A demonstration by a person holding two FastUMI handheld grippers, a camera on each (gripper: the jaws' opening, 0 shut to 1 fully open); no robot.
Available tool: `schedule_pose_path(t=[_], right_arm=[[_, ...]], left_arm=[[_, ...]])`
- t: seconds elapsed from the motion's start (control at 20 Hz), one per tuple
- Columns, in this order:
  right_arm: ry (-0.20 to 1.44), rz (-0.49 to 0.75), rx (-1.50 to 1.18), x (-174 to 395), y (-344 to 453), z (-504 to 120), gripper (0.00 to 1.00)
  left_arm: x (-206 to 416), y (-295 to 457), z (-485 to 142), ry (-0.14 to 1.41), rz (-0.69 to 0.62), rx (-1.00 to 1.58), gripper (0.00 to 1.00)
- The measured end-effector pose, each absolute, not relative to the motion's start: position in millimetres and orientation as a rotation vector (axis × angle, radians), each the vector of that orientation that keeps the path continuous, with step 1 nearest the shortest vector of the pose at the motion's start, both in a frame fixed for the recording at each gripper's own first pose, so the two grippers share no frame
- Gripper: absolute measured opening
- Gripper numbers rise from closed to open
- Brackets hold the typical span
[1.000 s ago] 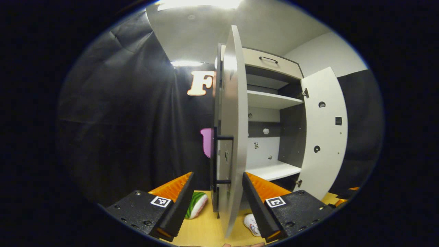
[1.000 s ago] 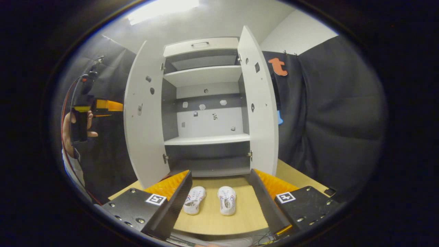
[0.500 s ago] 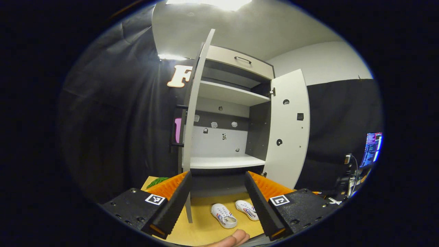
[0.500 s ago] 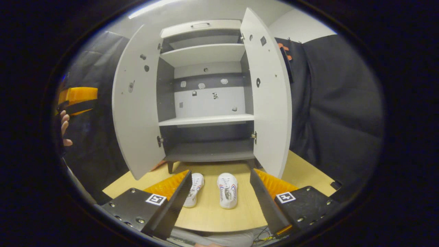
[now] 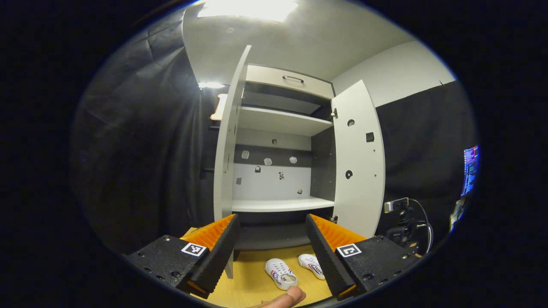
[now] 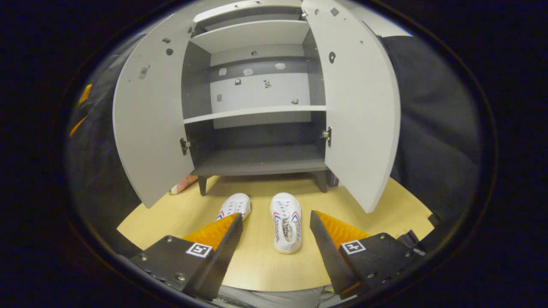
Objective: Grab one shoe with the right hand and put it into the shoe cabinet, grab the other shoe with the left hand and put it into the shoe cabinet; then close the right door with the right hand and the left door with the left hand.
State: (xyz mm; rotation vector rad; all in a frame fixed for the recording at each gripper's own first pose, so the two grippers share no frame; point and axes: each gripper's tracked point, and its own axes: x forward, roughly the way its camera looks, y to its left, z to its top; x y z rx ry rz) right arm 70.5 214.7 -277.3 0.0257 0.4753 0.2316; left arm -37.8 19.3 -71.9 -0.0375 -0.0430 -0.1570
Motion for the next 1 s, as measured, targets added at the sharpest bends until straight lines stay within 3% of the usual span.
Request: schedule_pose_path(t=[0.1, 0.15, 0.2, 0.35, 0.65, 0.85, 0.95, 1.0], right_arm=[[0.515, 0.238, 0.026, 83.3, 224.5, -300.1, 0.92], [0.538, 0.242, 0.037, 90.1, 230.1, -311.2, 0.92], [0.567, 0.228, 0.044, 97.3, 231.9, -324.2, 0.92], [0.624, 0.193, 0.023, 118.0, 237.0, -356.2, 0.92], [0.717, 0.177, 0.052, 136.7, 252.6, -409.6, 0.81], [0.738, 0.179, 0.053, 151.8, 258.3, -433.5, 0.82], [0.739, 0.155, 0.067, 163.5, 248.9, -437.4, 0.42], [0.739, 0.171, 0.098, 165.4, 250.5, -439.6, 0.41]], left_arm=[[-30.8, 22.2, -80.2, -0.026, -0.143, -0.035, 0.95], [-28.2, 24.7, -83.6, -0.022, -0.133, -0.034, 0.91], [-26.2, 26.5, -86.9, -0.020, -0.129, -0.030, 0.95], [-22.8, 29.3, -94.2, -0.018, -0.119, -0.033, 0.95], [-4.9, 26.5, -115.5, 0.017, -0.125, -0.033, 0.95], [3.6, 24.1, -126.5, 0.046, -0.133, -0.046, 0.95], [4.7, 24.6, -128.2, 0.045, -0.135, -0.041, 0.95], [5.2, 24.4, -128.7, 0.046, -0.134, -0.034, 0.95]])
